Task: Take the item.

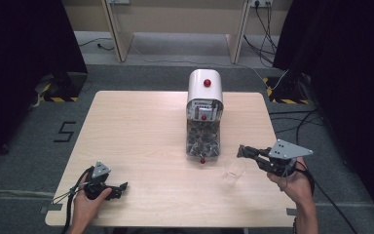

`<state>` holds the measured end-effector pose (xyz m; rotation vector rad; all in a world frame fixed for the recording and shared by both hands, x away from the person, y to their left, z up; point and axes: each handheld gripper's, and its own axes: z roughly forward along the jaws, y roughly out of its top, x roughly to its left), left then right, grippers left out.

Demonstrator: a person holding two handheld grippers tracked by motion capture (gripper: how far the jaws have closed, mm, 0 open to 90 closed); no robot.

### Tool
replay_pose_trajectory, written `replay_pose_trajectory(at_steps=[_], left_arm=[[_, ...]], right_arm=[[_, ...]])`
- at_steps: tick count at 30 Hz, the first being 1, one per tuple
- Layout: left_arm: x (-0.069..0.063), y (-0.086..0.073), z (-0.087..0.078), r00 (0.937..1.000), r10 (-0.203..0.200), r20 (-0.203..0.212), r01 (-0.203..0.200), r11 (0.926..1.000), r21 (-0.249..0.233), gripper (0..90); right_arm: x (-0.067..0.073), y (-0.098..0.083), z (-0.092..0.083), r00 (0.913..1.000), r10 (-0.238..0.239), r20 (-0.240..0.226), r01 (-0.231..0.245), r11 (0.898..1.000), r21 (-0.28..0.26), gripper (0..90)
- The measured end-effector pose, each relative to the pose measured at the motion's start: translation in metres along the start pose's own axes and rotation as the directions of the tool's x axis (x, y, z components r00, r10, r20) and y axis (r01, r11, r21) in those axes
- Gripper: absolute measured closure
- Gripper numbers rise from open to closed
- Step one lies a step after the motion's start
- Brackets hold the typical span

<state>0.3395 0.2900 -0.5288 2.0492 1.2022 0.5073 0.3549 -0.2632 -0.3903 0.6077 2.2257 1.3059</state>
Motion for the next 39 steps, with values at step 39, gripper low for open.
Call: replay_pose_trajectory(at_steps=[39], left_arm=[[0.000,0.000,0.000,1.0000,-0.002,0.000,0.002,1.0000,0.000,0.0]], right_arm=[[0.015,-0.014,0.012,0.9992,-0.006,-0.040,0.008,0.998,0.064,85.6]])
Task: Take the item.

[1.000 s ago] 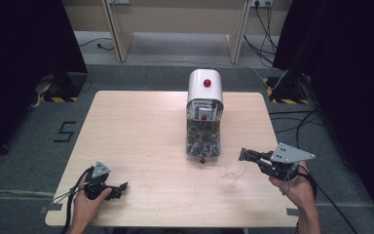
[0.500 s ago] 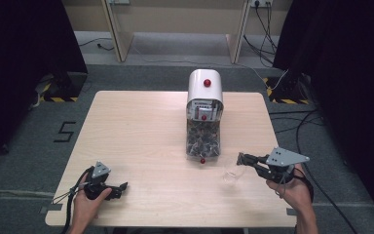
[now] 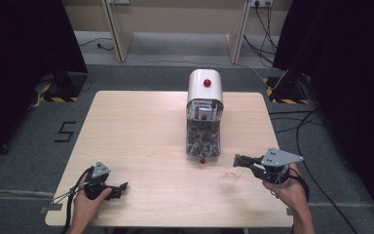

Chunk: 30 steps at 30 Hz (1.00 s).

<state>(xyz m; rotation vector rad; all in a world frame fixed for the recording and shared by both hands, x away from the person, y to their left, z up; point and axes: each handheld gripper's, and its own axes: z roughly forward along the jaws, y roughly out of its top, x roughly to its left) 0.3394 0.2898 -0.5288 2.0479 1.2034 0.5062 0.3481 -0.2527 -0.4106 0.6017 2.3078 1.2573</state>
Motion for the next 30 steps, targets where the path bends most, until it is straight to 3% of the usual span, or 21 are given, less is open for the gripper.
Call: replay_pose_trajectory(at_steps=[20,30], left_arm=[[0.000,0.000,0.000,1.0000,0.002,-0.001,-0.002,1.0000,0.000,0.0],[0.000,0.000,0.000,1.0000,0.002,0.000,-0.002,1.0000,0.001,0.0]], right_arm=[[0.006,-0.005,0.020,0.9991,-0.007,-0.042,0.009,0.998,0.059,85.5],[0.002,-0.013,0.029,0.9980,0.019,-0.061,-0.013,0.996,0.093,84.8]])
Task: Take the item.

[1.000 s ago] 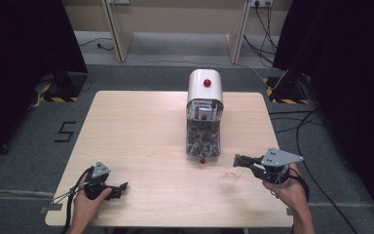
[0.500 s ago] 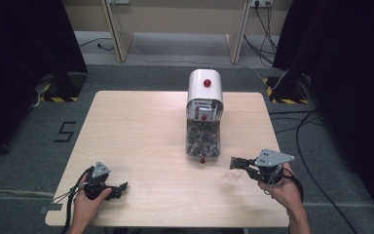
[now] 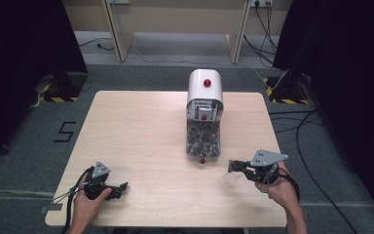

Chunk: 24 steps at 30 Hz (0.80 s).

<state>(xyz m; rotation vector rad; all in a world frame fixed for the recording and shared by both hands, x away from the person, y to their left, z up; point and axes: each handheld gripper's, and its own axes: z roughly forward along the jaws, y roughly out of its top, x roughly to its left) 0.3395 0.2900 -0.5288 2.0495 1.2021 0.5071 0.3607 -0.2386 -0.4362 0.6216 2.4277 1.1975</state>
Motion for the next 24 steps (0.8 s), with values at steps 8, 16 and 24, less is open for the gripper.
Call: replay_pose_trajectory(at_steps=[8,16,24], left_arm=[[0.0000,0.0000,0.0000,1.0000,0.000,0.000,0.000,1.0000,0.000,0.0],[0.0000,0.0000,0.0000,1.0000,0.000,0.000,0.000,1.0000,0.000,0.0],[0.0000,0.0000,0.0000,1.0000,0.000,0.000,0.000,1.0000,0.000,0.0]], right_arm=[[-0.0012,-0.0026,0.0031,0.9999,0.013,-0.005,-0.013,1.000,0.011,83.6],[-0.0014,-0.0013,0.0026,0.9998,0.018,-0.001,-0.018,1.000,-0.007,79.6],[-0.0011,0.0019,-0.0039,0.9994,0.031,0.015,-0.030,0.999,-0.044,74.2]])
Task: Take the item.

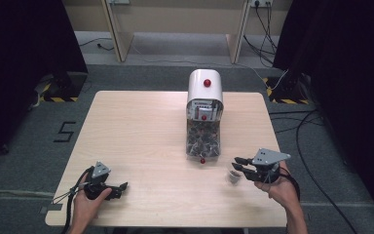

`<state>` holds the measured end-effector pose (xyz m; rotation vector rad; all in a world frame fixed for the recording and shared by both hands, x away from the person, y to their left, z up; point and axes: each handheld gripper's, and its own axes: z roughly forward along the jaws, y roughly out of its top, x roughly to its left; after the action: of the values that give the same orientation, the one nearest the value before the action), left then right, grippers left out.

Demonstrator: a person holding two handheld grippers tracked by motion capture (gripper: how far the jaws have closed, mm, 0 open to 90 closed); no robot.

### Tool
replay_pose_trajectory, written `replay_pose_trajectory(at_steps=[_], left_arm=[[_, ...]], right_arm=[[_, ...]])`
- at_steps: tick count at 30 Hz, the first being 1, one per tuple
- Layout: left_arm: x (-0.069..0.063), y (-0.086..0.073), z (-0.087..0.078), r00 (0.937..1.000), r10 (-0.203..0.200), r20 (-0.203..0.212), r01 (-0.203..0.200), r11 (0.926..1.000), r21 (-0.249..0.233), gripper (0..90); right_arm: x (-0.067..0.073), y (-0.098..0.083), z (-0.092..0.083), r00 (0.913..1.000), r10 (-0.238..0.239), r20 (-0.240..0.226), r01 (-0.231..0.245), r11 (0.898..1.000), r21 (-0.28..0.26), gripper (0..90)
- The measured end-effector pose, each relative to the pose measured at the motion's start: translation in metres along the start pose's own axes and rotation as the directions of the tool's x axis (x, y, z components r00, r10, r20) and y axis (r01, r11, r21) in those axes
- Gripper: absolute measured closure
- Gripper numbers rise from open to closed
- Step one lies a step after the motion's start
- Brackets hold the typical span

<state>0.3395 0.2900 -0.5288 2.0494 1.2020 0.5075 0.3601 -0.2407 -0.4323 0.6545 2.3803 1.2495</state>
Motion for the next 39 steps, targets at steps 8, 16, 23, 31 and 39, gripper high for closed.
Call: replay_pose_trajectory(at_steps=[8,16,23,31,39], left_arm=[[0.000,0.000,0.000,1.0000,0.000,0.000,0.000,1.0000,0.000,0.0],[0.000,0.000,0.000,1.0000,0.000,0.000,0.000,1.0000,0.000,0.0],[0.000,0.000,0.000,1.0000,0.000,0.000,0.000,1.0000,0.000,0.0],[0.000,0.000,0.000,1.0000,0.000,0.000,0.000,1.0000,0.000,0.0],[0.000,0.000,0.000,1.0000,0.000,0.000,0.000,1.0000,0.000,0.0]], right_arm=[[-0.004,0.001,-0.004,0.9990,0.041,0.019,-0.040,0.998,-0.051,60.6],[-0.009,-0.001,-0.008,0.9937,0.091,0.065,-0.087,0.994,-0.064,49.4],[-0.015,-0.003,-0.014,0.9825,0.143,0.120,-0.133,0.987,-0.090,43.9],[-0.022,-0.007,-0.018,0.9666,0.191,0.170,-0.175,0.979,-0.107,41.1],[-0.029,-0.012,-0.022,0.9505,0.233,0.206,-0.210,0.969,-0.128,40.9]])
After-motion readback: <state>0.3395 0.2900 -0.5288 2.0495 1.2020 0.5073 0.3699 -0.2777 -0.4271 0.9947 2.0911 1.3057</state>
